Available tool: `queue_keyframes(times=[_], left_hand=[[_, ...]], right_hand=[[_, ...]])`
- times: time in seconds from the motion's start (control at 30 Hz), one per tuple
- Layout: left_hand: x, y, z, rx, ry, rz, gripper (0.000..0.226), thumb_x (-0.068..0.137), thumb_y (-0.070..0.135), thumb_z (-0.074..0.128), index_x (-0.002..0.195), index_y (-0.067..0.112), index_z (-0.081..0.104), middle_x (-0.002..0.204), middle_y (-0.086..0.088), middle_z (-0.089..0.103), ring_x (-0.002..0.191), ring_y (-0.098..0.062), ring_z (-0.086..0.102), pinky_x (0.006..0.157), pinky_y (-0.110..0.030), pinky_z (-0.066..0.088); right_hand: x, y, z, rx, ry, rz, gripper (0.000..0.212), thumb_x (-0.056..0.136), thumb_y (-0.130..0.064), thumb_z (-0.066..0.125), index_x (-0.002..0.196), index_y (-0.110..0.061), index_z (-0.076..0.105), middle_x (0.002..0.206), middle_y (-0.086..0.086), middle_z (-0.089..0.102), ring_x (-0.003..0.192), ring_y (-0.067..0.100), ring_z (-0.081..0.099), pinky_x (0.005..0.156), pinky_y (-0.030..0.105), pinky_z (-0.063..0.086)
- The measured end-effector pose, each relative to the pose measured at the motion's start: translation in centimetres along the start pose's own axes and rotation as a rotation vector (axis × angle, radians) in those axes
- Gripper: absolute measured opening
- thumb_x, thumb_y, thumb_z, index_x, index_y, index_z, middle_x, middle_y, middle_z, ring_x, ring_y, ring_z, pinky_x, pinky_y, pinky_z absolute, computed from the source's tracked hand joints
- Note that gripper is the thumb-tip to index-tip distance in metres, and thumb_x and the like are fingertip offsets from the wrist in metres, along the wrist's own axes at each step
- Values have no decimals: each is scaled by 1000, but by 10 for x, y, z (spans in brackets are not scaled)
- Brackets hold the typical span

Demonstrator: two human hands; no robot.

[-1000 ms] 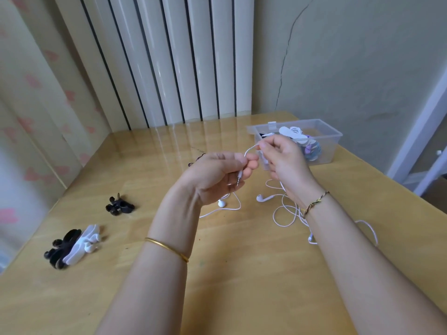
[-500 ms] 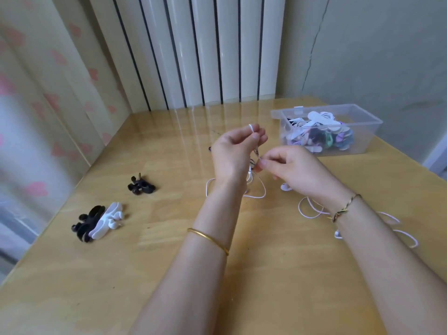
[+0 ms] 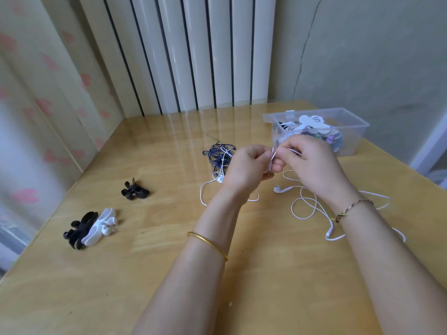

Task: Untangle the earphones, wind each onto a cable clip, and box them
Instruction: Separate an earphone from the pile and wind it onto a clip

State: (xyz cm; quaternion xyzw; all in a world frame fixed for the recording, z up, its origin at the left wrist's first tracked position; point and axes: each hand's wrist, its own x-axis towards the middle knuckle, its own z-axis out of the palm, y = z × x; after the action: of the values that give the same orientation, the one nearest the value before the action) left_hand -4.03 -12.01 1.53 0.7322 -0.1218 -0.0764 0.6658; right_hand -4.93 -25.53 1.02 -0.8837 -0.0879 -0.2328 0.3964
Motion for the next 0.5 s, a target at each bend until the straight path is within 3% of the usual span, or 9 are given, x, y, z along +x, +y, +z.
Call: queue_keyframes(times=[0.1, 0.2, 0.3, 0.4, 0.5], left_hand=[[0, 2, -2, -37, -56, -62, 29, 103, 10, 37, 88, 9, 62, 71, 1, 60, 66, -6, 56, 83, -29, 53], [0, 3, -5, 14, -69, -71, 24, 102, 7, 39, 99, 4, 62, 71, 1, 59, 61, -3, 54, 80, -26, 53], [-2, 5, -7, -23, -117, -79, 26, 100, 4, 42, 90, 9, 65, 66, 5, 58, 55, 0, 51, 75, -22, 47], [-1, 10, -8, -229, -127, -120, 24, 98, 5, 44, 87, 15, 63, 62, 10, 62, 56, 1, 55, 73, -22, 41], [1, 14, -10, -517, -32, -175, 22, 97, 7, 46, 91, 19, 63, 68, 10, 69, 63, 3, 63, 72, -22, 40]], right_hand=[[0, 7, 3, -121, 39, -46, 12, 91, -20, 56, 80, -19, 61, 81, -4, 60, 78, 16, 53, 72, 35, 44], [1, 9, 3, -172, 136, -57, 12, 93, -21, 54, 81, -20, 58, 85, -2, 58, 80, 18, 52, 70, 35, 43], [2, 11, 2, -138, 177, -51, 16, 94, -18, 53, 79, -23, 54, 79, -5, 55, 76, 15, 48, 64, 30, 37], [2, 9, 6, 73, 96, 39, 24, 94, -13, 53, 72, -22, 56, 67, -5, 56, 61, 8, 43, 53, 15, 35], [0, 6, 9, 135, -95, 98, 27, 94, -14, 54, 70, -25, 63, 56, -6, 46, 53, 6, 40, 54, 22, 34]])
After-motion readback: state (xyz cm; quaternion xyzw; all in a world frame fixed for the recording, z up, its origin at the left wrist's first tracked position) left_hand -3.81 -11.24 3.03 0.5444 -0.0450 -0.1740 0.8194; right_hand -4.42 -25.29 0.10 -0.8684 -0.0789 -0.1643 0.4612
